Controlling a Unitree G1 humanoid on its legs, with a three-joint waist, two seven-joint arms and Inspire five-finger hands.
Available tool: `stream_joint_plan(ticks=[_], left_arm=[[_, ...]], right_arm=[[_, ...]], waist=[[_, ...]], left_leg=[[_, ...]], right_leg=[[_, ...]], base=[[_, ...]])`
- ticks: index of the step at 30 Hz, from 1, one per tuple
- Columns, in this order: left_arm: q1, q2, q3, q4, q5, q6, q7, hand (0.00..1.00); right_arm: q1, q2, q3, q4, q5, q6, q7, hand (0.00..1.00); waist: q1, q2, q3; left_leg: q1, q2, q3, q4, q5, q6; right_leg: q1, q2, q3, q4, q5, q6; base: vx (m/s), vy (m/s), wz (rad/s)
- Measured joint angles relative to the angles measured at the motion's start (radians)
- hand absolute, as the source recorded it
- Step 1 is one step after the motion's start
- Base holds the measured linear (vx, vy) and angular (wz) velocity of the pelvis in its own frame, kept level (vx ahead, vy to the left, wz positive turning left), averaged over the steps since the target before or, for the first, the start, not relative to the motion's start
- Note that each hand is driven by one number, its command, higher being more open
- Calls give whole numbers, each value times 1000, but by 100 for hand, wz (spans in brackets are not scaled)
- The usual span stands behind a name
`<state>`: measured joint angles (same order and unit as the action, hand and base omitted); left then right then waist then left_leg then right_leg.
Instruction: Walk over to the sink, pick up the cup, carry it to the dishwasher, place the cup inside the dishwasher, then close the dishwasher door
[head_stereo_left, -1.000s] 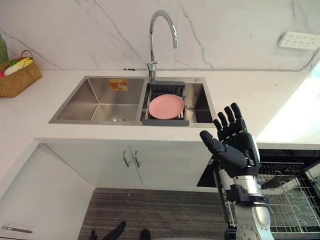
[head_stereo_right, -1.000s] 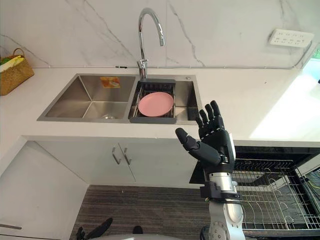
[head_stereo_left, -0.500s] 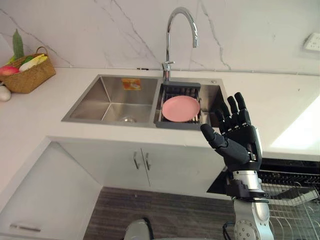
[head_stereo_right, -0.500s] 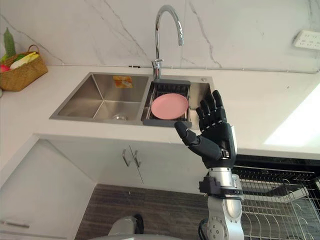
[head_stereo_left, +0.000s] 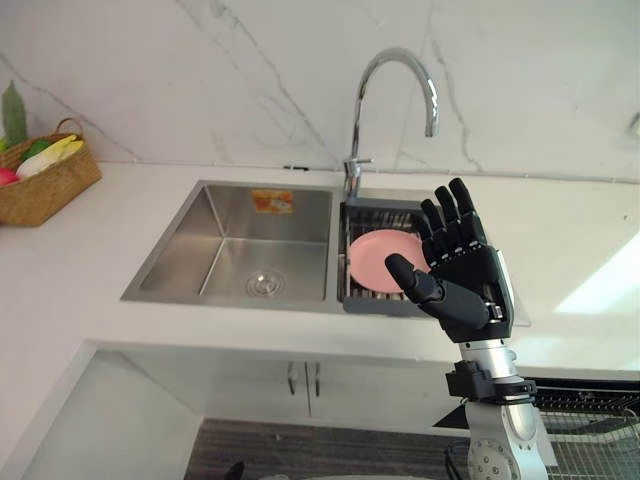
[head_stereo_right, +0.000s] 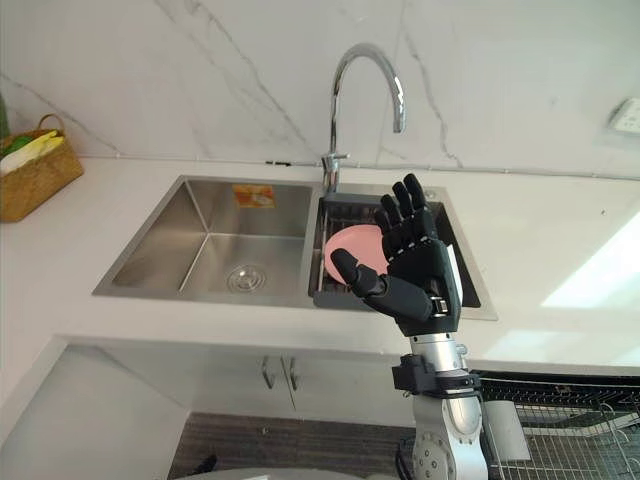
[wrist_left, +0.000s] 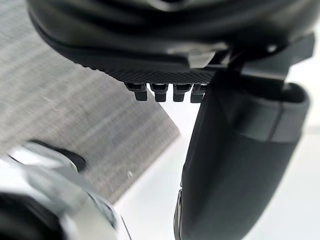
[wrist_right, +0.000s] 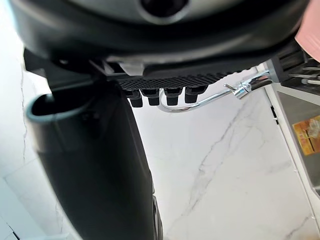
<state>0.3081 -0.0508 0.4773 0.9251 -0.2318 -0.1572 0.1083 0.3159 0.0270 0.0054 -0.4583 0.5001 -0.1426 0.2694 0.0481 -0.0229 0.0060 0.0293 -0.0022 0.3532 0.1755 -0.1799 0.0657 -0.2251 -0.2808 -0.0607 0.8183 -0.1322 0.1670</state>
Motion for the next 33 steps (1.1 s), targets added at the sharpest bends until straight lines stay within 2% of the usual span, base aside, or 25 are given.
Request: stream_joint_plan(ticks=[2,3,4,5,7,8,9,14,17,18,19,22,23,24,29,33], left_arm=[[-22,1,-30,-10,0,1,18,100],[-32,0,-37,-17,0,3,18,100],[-40,-3,-38,-27,0,4,18,100],[-56,-10,-34,-28,8,7,21,100],[-72,-21,-43,-22,36,18,20,100],[-80,-22,-49,-21,47,20,19,100],[-98,-25,-34,-15,134,25,21,100],[-101,-25,-31,-15,133,24,27,100],[-109,-28,-13,-15,133,19,37,100],[-111,-29,-3,-24,132,16,46,100],[-110,-29,0,-26,132,14,48,100],[-94,-28,5,-24,135,9,53,100],[-85,-27,5,-22,136,9,58,100],[-58,-22,-34,-21,155,5,78,100],[-56,-22,-33,-20,156,5,78,100],[-41,-21,-21,-14,156,5,78,100]], right_arm=[[-1,-3,7,20,0,-7,9,100],[-3,-3,11,28,0,-15,10,100],[-6,-2,17,32,1,-22,12,100],[-14,-11,22,36,8,-26,13,100],[-36,-35,20,50,9,-26,6,100],[-42,-45,16,52,10,-26,2,100],[-79,-42,0,51,19,-25,-15,100],[-79,-42,-1,51,19,-25,-15,100],[-77,-40,-1,51,20,-25,-15,100],[-68,-39,0,51,20,-23,-15,100],[-65,-40,0,51,20,-19,-15,100],[-55,-42,-1,48,20,-6,-17,100],[-47,-41,-2,44,20,-2,-17,100],[10,-42,-1,-6,18,18,-31,100],[10,-45,-5,-5,18,18,-31,100],[4,-61,-57,-5,-13,18,-30,100]], waist=[[-10,2,0],[-10,0,0],[-11,-10,-2],[-10,-14,-9],[-7,5,-19],[-8,5,-18],[-8,5,-11],[-8,6,6],[-7,11,29],[-5,12,43],[-4,17,48],[7,20,54],[11,22,56],[20,36,23],[20,38,19],[20,38,-5]], left_leg=[[43,33,-4,-10,3,-10],[50,43,-7,-10,2,-13],[56,46,-9,-9,1,-21],[66,53,-14,-13,-10,-48],[71,78,-13,-26,-10,-63],[76,88,-13,-33,-9,-70],[95,79,-13,-61,-11,-83],[93,78,-13,-61,-11,-84],[84,93,-10,-19,-28,-87],[53,114,-7,66,-55,-66],[43,118,-2,93,-63,-57],[44,133,13,132,-69,-50],[49,134,4,128,-69,-49],[73,91,-155,-15,-29,-77],[71,96,-154,-25,-27,-80],[66,99,-143,-35,-24,-84]], right_leg=[[6,17,-113,-190,-23,-28],[18,28,-144,-288,-8,-45],[30,43,-163,-393,60,-75],[50,56,-178,-455,110,-86],[93,90,-197,-543,110,-87],[116,105,-206,-582,110,-87],[223,138,-218,-804,194,-67],[223,137,-215,-806,200,-65],[230,145,-212,-803,199,-67],[231,155,-205,-794,190,-80],[229,159,-201,-791,186,-86],[229,177,-156,-799,184,-93],[228,186,-133,-809,184,-94],[176,187,-102,-807,215,-87],[174,182,-105,-806,215,-87],[166,174,-126,-806,212,-86]], base=[[224,-149,6],[199,-201,3],[222,-260,1],[173,-220,-7],[140,-167,-10],[81,-98,-4],[0,0,0],[-76,3,-1],[-78,-25,-5],[-61,-37,-10],[-63,-45,-24],[-46,-54,-39],[-20,-44,-28],[-29,-37,-18],[-10,-1,3],[0,2,8]])
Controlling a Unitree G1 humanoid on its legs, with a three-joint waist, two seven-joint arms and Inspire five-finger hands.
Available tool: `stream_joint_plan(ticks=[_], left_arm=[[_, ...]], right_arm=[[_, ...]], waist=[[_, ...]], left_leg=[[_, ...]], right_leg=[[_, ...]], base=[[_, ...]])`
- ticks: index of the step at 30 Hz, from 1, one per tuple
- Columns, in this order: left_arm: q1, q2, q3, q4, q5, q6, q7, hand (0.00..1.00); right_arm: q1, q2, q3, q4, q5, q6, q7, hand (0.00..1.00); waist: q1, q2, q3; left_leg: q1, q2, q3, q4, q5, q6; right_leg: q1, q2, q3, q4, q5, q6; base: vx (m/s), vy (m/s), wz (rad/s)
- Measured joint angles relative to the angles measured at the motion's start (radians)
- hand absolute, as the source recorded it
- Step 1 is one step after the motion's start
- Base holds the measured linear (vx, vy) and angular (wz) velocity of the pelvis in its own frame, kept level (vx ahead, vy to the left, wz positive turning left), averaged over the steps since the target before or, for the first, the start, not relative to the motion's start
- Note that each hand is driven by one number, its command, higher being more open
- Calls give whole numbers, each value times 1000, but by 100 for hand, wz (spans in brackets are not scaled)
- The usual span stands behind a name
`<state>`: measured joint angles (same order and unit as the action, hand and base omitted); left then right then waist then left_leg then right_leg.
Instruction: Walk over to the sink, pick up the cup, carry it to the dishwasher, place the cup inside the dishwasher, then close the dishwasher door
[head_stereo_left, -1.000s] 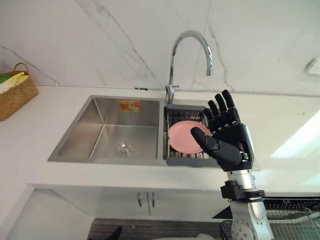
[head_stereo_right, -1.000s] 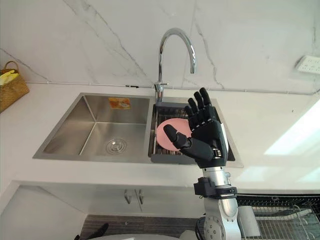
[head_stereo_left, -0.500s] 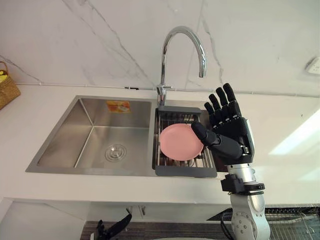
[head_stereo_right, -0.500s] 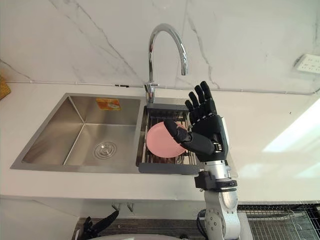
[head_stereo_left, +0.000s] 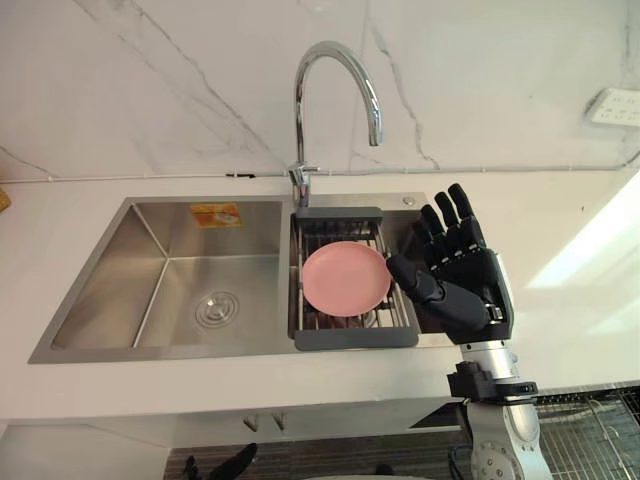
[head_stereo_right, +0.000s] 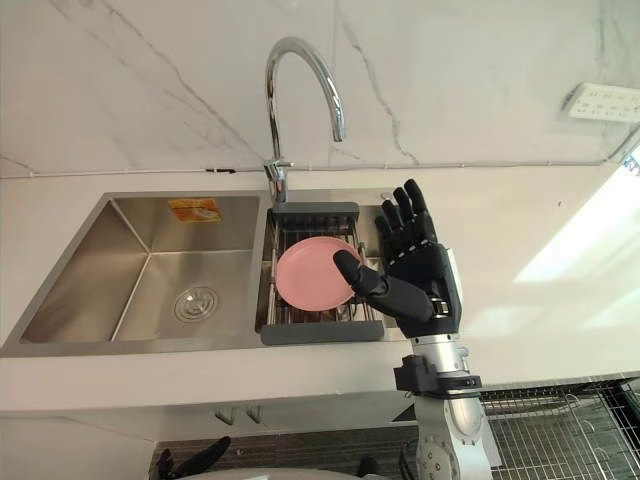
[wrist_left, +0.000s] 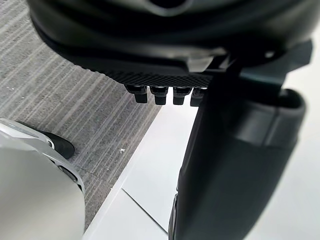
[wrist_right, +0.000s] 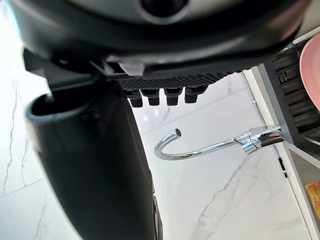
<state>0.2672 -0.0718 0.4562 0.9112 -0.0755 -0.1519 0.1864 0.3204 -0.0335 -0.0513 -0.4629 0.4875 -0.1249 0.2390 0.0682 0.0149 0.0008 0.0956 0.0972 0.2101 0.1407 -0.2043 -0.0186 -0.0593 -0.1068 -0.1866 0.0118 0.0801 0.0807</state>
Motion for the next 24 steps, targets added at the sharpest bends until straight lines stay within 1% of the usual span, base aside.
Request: stream_joint_plan(ticks=[4,5,7,8,9,10,11,13,16,17,19,22,24], left_arm=[[17,1,12,1,0,-1,-1,100],[20,4,28,16,20,-12,-2,100],[20,9,32,35,22,-18,-5,100],[20,18,31,50,24,-20,-10,100],[19,38,19,77,36,-25,-17,100],[19,47,4,87,39,-25,-18,100],[19,50,-2,90,39,-25,-20,100],[16,61,-14,105,41,-26,-23,100],[16,72,-28,113,51,-24,-25,100],[16,77,-33,113,57,-24,-26,100],[17,94,-45,115,57,-21,-36,100],[18,110,-50,119,57,-15,-38,100],[18,125,-51,121,57,-8,-38,100]], right_arm=[[-28,-50,-66,0,-109,0,3,100],[-67,-102,-116,1,-182,0,16,100],[-97,-137,-151,3,-242,0,26,100],[-118,-158,-175,5,-300,-1,29,100],[-139,-193,-210,22,-373,-11,33,100],[-154,-210,-227,39,-417,-14,36,100],[-165,-222,-234,52,-445,-15,37,100],[-183,-277,-256,102,-544,-16,62,100],[-206,-358,-259,110,-635,-18,113,100],[-215,-369,-259,110,-650,-19,124,100],[-263,-396,-251,110,-690,-35,170,100],[-307,-423,-227,109,-727,-56,208,100],[-345,-460,-184,107,-761,-76,247,100]], waist=[[-7,-1,-29],[-17,-3,-42],[-30,-3,-48],[-34,-5,-55],[-40,-8,-67],[-44,-9,-68],[-46,-9,-68],[-60,-8,-68],[-70,-10,-67],[-72,-12,-65],[-80,-27,-58],[-82,-42,-54],[-82,-53,-49]], left_leg=[[-16,8,41,-5,5,-9],[-18,12,50,-25,13,-22],[-19,18,52,-35,16,-31],[-21,22,54,-38,18,-37],[-23,30,60,-43,21,-45],[-22,33,67,-45,23,-49],[-20,35,75,-47,24,-52],[-13,39,84,-52,30,-62],[-3,38,87,-66,31,-64],[-1,38,88,-69,31,-64],[0,33,88,-70,31,-65],[-3,29,88,-70,31,-65],[-12,29,85,-70,30,-67]], right_leg=[[-23,-4,-26,0,-4,-4],[-35,-11,-80,-2,-6,-8],[-42,-13,-116,-6,-5,-9],[-43,-7,-122,-19,1,-14],[-26,10,-119,-60,32,-15],[-13,19,-117,-92,50,-21],[-14,23,-113,-97,54,-22],[-11,29,-109,-97,56,-25],[-10,31,-103,-98,61,-26],[-10,31,-102,-98,63,-26],[-11,27,-98,-103,70,-26],[-14,23,-97,-103,74,-27],[-19,22,-100,-103,78,-32]], base=[[-3,-10,-4],[-15,-22,-13],[-13,-24,-10],[23,-75,-13],[44,-85,-15],[53,-83,-17],[14,-47,-14],[-14,-32,-11],[-53,-4,-6],[-82,16,-2],[-115,21,-1],[-120,8,1],[-108,-9,3]])
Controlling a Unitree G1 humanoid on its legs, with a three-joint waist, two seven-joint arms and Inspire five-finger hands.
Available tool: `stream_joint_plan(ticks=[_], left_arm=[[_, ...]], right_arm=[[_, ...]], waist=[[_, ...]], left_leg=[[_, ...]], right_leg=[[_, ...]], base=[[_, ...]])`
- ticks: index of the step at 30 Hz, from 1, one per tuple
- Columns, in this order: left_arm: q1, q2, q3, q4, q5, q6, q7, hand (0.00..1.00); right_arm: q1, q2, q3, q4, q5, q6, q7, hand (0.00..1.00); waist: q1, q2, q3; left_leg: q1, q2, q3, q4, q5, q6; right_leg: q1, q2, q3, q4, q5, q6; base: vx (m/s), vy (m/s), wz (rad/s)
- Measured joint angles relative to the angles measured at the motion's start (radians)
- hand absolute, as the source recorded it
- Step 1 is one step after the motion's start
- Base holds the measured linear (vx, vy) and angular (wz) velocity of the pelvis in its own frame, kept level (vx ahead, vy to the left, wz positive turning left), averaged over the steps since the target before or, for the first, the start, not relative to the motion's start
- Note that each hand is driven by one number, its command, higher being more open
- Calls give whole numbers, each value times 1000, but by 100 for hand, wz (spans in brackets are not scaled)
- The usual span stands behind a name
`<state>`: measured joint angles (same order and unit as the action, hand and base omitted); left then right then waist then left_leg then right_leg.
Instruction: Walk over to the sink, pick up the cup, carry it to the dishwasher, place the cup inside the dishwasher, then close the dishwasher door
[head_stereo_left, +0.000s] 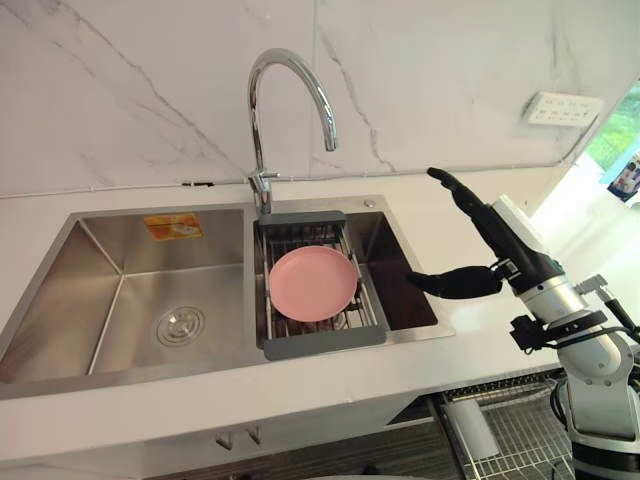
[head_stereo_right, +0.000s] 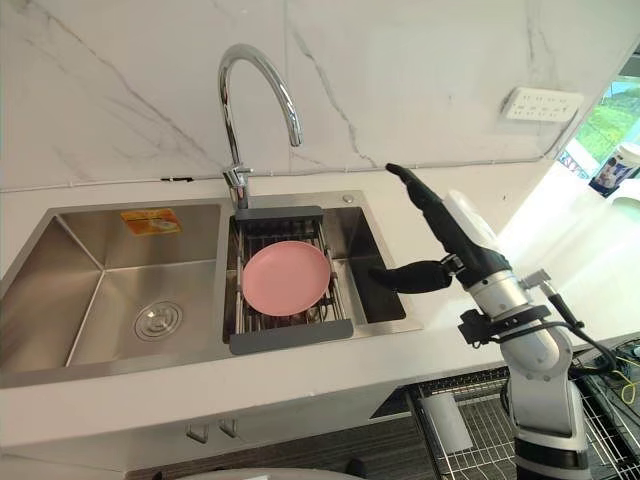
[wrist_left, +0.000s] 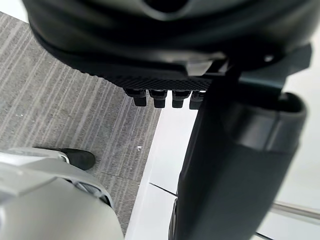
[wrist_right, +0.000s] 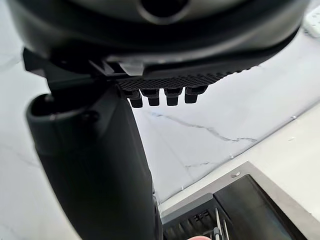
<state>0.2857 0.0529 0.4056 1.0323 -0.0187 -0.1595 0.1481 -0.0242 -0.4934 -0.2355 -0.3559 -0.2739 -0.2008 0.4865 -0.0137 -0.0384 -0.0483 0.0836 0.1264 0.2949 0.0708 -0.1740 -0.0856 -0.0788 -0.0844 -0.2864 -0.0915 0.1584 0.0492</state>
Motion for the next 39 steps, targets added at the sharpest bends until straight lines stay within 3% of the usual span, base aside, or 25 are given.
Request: stream_joint_plan(ticks=[9,16,27,39], left_arm=[[-1,4,0,2,6,10,-2,100],[-23,6,0,2,9,21,-2,100],[-29,8,0,2,9,32,-6,100],[-30,10,0,1,8,43,-24,100]], right_arm=[[-130,-68,167,9,-123,-55,128,100],[-224,-100,277,61,-237,-117,156,100],[-347,-129,430,151,-310,-131,195,100],[-411,-157,508,272,-357,-126,196,100]], waist=[[2,-3,1],[21,-9,5],[45,-18,12],[59,-21,16]], left_leg=[[-23,4,-16,2,9,-5],[-31,-4,-37,2,19,2],[-48,-4,-53,2,30,-1],[-57,-1,-59,3,34,-2]], right_leg=[[-17,3,-15,0,9,-6],[-14,-7,-32,0,14,-4],[-18,-10,-45,0,19,-10],[-26,-7,-51,0,22,-13]], base=[[-25,-13,4],[-11,11,7],[-47,-3,5],[-3,0,0]])
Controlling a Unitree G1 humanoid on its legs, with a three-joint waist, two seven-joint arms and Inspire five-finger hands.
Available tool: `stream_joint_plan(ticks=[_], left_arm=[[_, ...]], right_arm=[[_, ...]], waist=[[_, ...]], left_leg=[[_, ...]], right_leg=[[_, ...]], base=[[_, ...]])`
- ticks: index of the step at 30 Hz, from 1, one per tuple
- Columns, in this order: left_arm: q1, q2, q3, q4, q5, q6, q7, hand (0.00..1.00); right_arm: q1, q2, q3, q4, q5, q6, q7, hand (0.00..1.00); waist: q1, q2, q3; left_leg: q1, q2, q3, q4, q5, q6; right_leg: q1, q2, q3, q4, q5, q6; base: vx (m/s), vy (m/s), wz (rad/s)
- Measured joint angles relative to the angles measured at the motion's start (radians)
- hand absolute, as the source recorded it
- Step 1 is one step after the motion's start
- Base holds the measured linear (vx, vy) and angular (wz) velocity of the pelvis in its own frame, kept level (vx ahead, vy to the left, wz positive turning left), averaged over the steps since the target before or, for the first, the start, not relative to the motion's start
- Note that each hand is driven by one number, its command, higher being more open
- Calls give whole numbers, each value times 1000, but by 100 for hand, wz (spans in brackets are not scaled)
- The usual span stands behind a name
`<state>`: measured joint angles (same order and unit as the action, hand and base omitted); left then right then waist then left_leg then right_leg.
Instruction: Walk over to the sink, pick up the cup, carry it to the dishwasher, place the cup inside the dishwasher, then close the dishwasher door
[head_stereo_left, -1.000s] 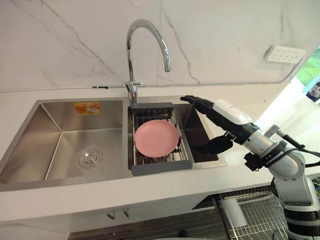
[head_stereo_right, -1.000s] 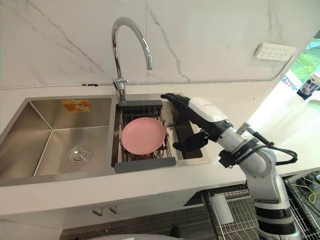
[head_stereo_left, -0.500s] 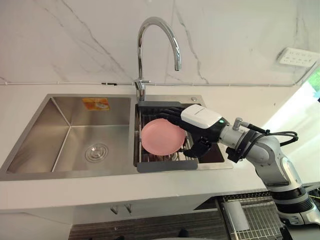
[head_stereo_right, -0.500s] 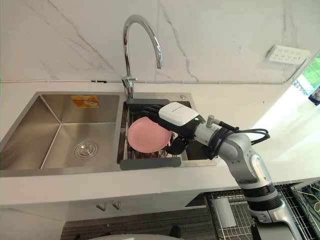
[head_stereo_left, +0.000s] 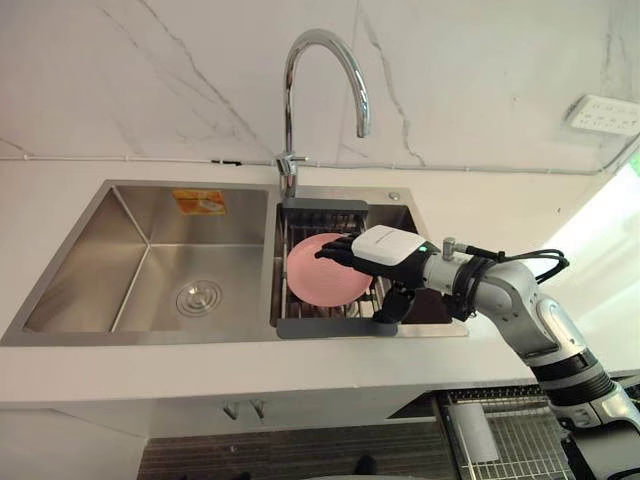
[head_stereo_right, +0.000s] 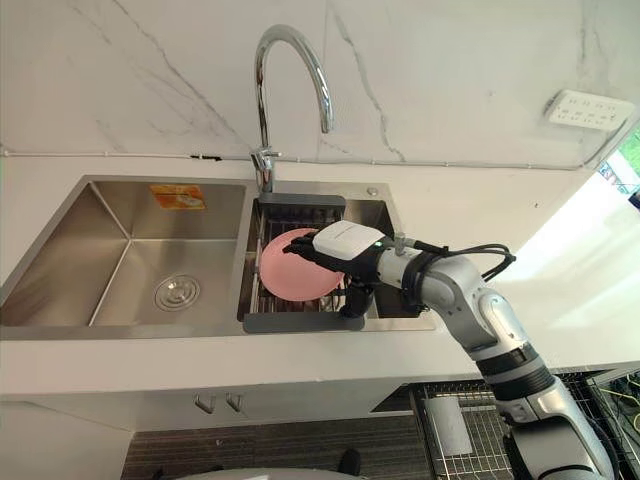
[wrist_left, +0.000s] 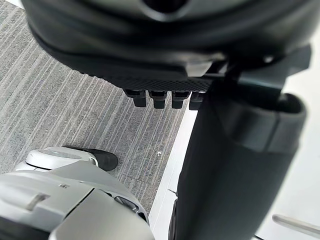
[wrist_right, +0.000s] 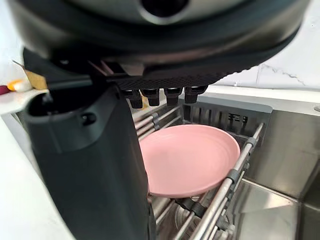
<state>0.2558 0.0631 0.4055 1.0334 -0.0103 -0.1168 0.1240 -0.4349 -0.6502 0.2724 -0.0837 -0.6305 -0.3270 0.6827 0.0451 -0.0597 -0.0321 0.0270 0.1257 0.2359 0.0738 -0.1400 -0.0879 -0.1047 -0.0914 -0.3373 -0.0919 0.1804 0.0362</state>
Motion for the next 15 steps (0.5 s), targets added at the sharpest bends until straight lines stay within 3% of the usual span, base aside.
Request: stream_joint_plan(ticks=[15], left_arm=[[-6,7,-2,0,0,3,0,100]], right_arm=[[-49,0,55,122,-82,0,-64,100]], waist=[[26,-2,5]], left_leg=[[-13,0,-17,2,11,-1]], right_leg=[[0,-2,-15,0,3,-5]], base=[[-12,3,2]])
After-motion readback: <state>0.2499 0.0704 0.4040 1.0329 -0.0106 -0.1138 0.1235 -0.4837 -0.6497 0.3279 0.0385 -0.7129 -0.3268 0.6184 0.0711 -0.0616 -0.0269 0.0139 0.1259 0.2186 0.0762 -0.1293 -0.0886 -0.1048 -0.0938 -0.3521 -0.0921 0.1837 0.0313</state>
